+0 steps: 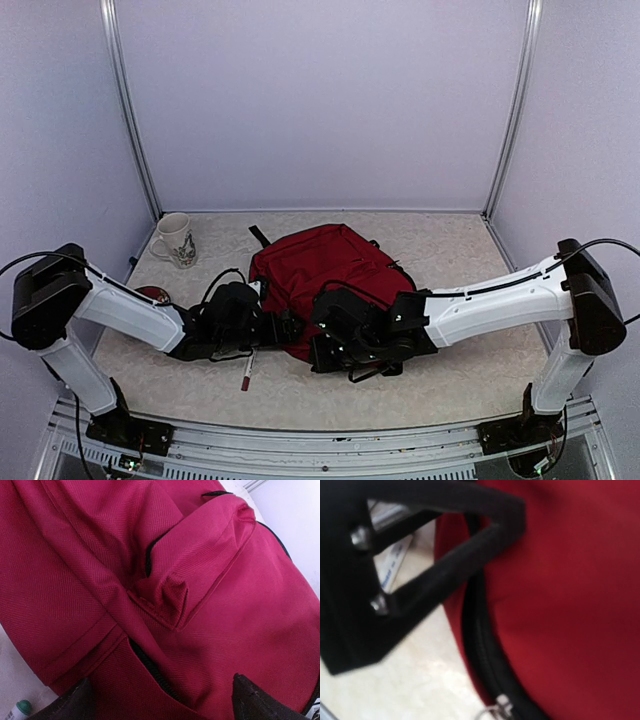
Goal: Pack the student bag
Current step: Hold the largest pocket of the student bag, then grab the largest pocket of the student bag, then zip the student bag into the largest pocket of the bag.
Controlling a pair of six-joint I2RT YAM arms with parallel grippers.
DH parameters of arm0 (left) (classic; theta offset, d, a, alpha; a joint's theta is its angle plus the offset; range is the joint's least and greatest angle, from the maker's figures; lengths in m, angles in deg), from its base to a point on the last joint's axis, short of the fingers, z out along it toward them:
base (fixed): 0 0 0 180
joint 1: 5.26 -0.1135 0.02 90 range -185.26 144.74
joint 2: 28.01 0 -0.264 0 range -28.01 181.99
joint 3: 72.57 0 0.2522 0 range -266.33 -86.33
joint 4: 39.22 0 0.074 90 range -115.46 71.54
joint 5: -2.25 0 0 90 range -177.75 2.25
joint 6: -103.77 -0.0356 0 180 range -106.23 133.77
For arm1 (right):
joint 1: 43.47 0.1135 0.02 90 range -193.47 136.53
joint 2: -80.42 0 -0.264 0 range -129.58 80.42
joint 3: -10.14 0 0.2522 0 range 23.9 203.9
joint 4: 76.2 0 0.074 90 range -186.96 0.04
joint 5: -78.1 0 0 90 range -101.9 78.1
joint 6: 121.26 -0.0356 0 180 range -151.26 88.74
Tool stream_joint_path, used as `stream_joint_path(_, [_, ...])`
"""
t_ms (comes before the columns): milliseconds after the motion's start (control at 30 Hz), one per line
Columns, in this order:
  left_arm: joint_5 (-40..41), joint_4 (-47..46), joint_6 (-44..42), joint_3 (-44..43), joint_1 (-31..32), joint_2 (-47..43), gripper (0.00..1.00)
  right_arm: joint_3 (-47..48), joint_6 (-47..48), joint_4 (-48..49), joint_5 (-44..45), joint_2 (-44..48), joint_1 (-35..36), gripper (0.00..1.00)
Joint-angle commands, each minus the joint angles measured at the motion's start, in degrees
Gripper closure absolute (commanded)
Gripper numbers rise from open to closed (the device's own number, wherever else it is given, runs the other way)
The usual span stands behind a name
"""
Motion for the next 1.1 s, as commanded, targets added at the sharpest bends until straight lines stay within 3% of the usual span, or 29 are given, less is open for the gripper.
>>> stream_joint_path(0, [-2.71, -3.28, -0.10, -0.56, -0.06, 0.85, 0.16, -2.17, 0.57, 1.99, -0.15, -0.14, -0.85, 0.92])
stream_joint_path(67, [-3.58, -4.76, 0.26, 0.63, -0.52, 0.56, 0.35, -3.65, 0.32, 2.58, 0.38, 1.40, -1.01, 1.00])
stream_joint_path(200, [-4.48, -6.01, 0.52, 1.96, -1.37, 0.18, 0.85, -5.04, 1.66, 2.13, -0.99, 4.36, -1.58, 1.00])
stream_joint_path(233, [-4.81, -5.88, 0.33, 2.04, -1.54, 0.23, 0.96, -5.05, 2.41, 1.29, -1.43, 5.08, -1.76, 1.00])
stream_joint_path(267, [-5.07, -5.77, 0.00, 2.06, -1.65, 0.27, 1.00, -5.06, 3.03, 0.19, -1.80, 5.67, -1.94, 1.00])
stream_joint_path(700, [0.55, -2.14, -4.22, 4.73, -2.04, -4.22, 1.00, -10.92, 8.83, -14.40, -11.87, 17.60, -8.33, 1.00])
stream_joint_path(1067, [9.77, 5.50, -12.28, 4.97, -3.95, -11.81, 1.00, -6.04, 20.28, -28.99, -14.42, 22.97, -18.32, 1.00])
